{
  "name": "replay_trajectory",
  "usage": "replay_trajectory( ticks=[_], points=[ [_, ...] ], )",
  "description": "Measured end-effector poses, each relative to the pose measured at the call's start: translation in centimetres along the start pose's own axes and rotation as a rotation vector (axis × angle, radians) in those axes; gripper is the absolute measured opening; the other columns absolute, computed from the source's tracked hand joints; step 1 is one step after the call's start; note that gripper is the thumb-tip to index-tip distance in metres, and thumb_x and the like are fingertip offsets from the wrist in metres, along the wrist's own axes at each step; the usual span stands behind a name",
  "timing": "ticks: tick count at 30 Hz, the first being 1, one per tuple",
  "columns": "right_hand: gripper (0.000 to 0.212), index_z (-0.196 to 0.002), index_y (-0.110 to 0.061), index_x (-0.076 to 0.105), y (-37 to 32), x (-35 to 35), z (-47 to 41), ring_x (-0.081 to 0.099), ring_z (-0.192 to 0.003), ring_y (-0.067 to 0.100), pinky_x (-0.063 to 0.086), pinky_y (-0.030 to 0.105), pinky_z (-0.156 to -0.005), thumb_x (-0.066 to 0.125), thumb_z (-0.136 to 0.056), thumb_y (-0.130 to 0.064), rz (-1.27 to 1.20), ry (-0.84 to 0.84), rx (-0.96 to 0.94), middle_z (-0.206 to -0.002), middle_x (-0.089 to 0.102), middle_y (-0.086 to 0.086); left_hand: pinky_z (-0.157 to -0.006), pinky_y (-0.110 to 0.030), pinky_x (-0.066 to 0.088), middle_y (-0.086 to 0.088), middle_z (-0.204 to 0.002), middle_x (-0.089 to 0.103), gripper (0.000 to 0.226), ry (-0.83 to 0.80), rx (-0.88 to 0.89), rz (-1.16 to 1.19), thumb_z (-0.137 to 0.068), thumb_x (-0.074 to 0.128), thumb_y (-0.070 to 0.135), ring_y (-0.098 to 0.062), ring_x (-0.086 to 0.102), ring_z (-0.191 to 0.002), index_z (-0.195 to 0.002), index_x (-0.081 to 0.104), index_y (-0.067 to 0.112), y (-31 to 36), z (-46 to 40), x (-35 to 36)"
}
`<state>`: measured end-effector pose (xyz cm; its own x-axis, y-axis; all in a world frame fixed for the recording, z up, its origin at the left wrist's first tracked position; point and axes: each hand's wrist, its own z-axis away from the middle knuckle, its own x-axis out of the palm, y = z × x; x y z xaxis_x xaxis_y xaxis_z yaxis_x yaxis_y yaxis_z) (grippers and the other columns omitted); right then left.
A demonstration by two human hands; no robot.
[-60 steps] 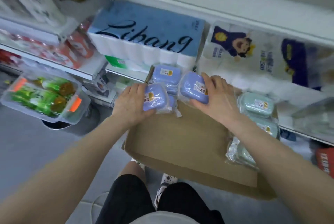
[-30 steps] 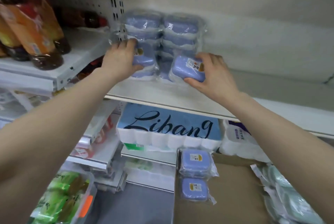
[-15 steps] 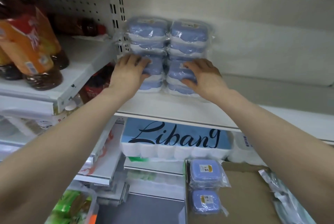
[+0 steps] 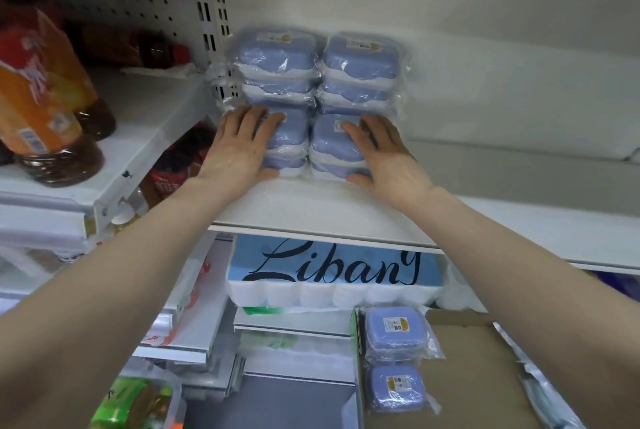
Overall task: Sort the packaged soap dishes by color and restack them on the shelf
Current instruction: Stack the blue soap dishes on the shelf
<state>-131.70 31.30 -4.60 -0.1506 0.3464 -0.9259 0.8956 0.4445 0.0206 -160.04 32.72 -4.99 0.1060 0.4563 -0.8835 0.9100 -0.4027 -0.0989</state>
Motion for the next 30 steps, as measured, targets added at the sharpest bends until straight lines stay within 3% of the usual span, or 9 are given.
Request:
replay_trajectory(
  ticks=[8, 10, 15, 20, 30],
  points=[
    [0.087, -0.148, -0.012, 0.036, 0.1, -0.5, -0.4, 0.034, -0.135, 0.041, 0.048, 0.051, -0.098, 0.08, -0.075, -0.034, 0.052, -0.023, -0.018, -0.143, 0.039, 0.022, -0.119, -0.053, 0.008, -0.015, -0.147, 0.034, 0.095, -0.066, -0.022, -0.063, -0.069, 0.082, 0.04, -0.039, 0.021, -0.141, -0.146, 0.033, 0.016, 0.4, -0.7, -1.1],
    [0.086, -0.149, -0.014, 0.035, 0.1, -1.2, -0.2, 0.034, -0.135, 0.04, 0.047, 0.052, -0.097, 0.077, -0.077, -0.036, 0.072, -0.033, -0.033, -0.143, 0.039, 0.02, -0.118, -0.053, 0.011, -0.016, -0.145, 0.037, 0.092, -0.055, -0.025, -0.063, -0.069, 0.082, 0.038, -0.041, 0.022, -0.14, -0.144, 0.036, 0.014, 0.7, -0.5, -1.6],
    [0.086, -0.155, -0.017, 0.019, 0.9, -3.5, 1.1, 0.019, -0.146, 0.038, 0.029, 0.048, -0.116, 0.066, -0.088, -0.043, 0.072, -0.058, -0.002, -0.159, 0.021, 0.015, -0.113, -0.057, 0.025, -0.025, -0.139, 0.042, 0.089, 0.001, -0.01, -0.06, -0.068, 0.084, 0.03, -0.046, 0.031, -0.135, -0.141, 0.04, 0.005, 2.1, 0.5, -3.4],
    [0.077, -0.151, -0.007, 0.031, 2.1, -6.0, 5.0, 0.038, -0.136, 0.042, 0.039, 0.05, -0.108, 0.062, -0.09, -0.043, 0.096, 0.034, -0.084, -0.149, 0.039, 0.021, -0.106, -0.051, 0.034, -0.022, -0.138, 0.044, 0.071, 0.046, -0.057, 0.039, -0.078, 0.077, 0.026, -0.042, 0.036, -0.132, -0.138, 0.044, 0.007, 6.1, 2.1, -5.2],
    [0.063, -0.145, -0.003, 0.039, 7.9, -6.7, 18.9, 0.045, -0.129, 0.039, 0.043, 0.051, -0.102, 0.05, -0.095, -0.041, 0.12, 0.057, -0.227, -0.141, 0.047, 0.02, -0.107, -0.047, 0.037, -0.019, -0.132, 0.049, 0.055, 0.1, -0.077, 0.131, -0.084, 0.069, 0.019, -0.039, 0.043, -0.127, -0.133, 0.05, 0.006, 19.2, 7.8, -5.0]
  ],
)
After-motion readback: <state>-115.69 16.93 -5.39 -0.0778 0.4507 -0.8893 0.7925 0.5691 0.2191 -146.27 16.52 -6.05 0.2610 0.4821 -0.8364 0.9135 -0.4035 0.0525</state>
